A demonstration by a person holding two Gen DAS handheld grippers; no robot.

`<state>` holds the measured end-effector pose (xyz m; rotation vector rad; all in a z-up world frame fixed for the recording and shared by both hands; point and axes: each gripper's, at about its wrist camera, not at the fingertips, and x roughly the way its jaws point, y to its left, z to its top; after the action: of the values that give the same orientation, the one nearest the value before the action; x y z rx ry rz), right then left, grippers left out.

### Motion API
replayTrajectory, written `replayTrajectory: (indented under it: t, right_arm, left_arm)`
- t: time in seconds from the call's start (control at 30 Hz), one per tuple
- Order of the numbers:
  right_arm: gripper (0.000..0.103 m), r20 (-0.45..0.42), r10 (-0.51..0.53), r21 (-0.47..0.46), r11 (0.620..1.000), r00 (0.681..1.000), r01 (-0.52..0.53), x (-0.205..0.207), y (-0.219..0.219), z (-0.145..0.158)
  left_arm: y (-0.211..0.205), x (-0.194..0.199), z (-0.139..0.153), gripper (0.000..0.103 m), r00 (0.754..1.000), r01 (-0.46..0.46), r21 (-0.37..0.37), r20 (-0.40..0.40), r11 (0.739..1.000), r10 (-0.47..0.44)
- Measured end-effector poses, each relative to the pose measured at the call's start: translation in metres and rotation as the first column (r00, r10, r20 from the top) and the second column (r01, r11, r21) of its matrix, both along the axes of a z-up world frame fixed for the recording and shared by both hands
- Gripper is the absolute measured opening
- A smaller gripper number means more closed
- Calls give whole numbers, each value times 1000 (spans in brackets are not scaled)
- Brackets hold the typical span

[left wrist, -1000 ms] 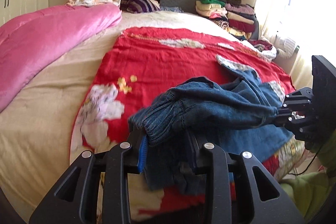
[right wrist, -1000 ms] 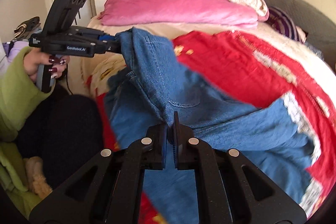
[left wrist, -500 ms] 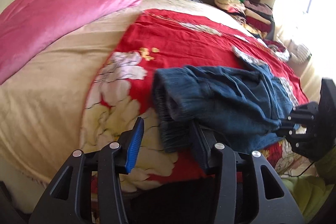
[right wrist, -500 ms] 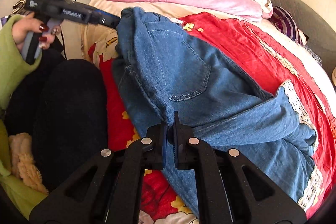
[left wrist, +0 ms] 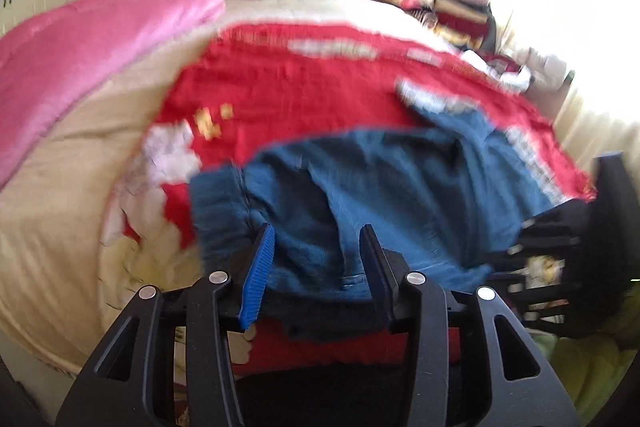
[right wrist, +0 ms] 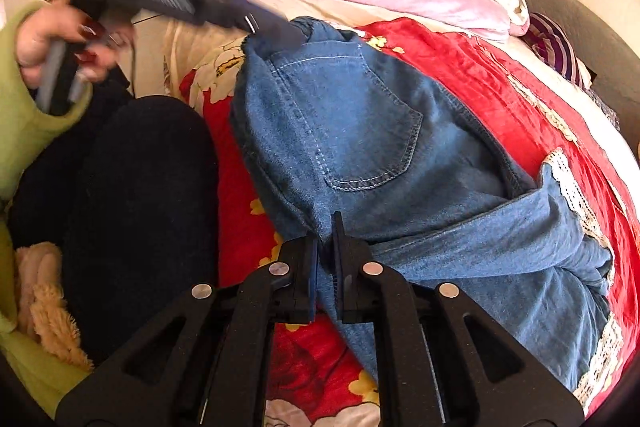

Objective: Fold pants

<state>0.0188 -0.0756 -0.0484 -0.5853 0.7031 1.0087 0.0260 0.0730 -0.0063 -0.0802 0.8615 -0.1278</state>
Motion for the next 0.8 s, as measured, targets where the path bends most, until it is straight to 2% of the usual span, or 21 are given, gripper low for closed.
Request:
replayTrajectory:
  t: [0.07, 0.17, 0.23, 0.3, 0.4, 0.57, 0.7, 0.8]
  right_arm:
    - [7, -13, 3, 2, 1000, 1000, -3, 0, -2, 1]
    - [12, -60, 0, 16, 1000, 998, 1, -1, -9, 6]
    - [16, -61, 2, 66, 998, 998, 2, -3, -15, 17]
    - [27, -35, -24, 114, 993, 999, 28, -1, -17, 28]
    - [34, -42, -68, 170, 983, 997, 74, 10, -12, 34]
    - [37, -113, -121, 96, 987, 986, 132, 31, 14, 11]
    - [43, -163, -172, 11, 984, 972, 176, 42, 22, -10]
    - [48, -179, -170, 50, 982, 969, 181, 44, 16, -9]
  left_arm:
    - [-2, 5, -18, 42, 999, 3, 12, -42, 1000, -3]
    - [0, 3, -26, 42, 999, 7, 4, -51, 1000, -6]
    - [-2, 3, -26, 42, 999, 9, 9, -48, 1000, -9]
    - [-1, 3, -28, 42, 999, 11, 5, -48, 1000, -11]
    - [-1, 4, -29, 42, 999, 11, 4, -48, 1000, -11]
    - [1, 2, -29, 42, 999, 9, -13, -42, 1000, -10]
    - [4, 1, -29, 42, 999, 12, -30, -37, 999, -13]
    - [5, 1, -29, 43, 999, 12, -40, -32, 999, -14]
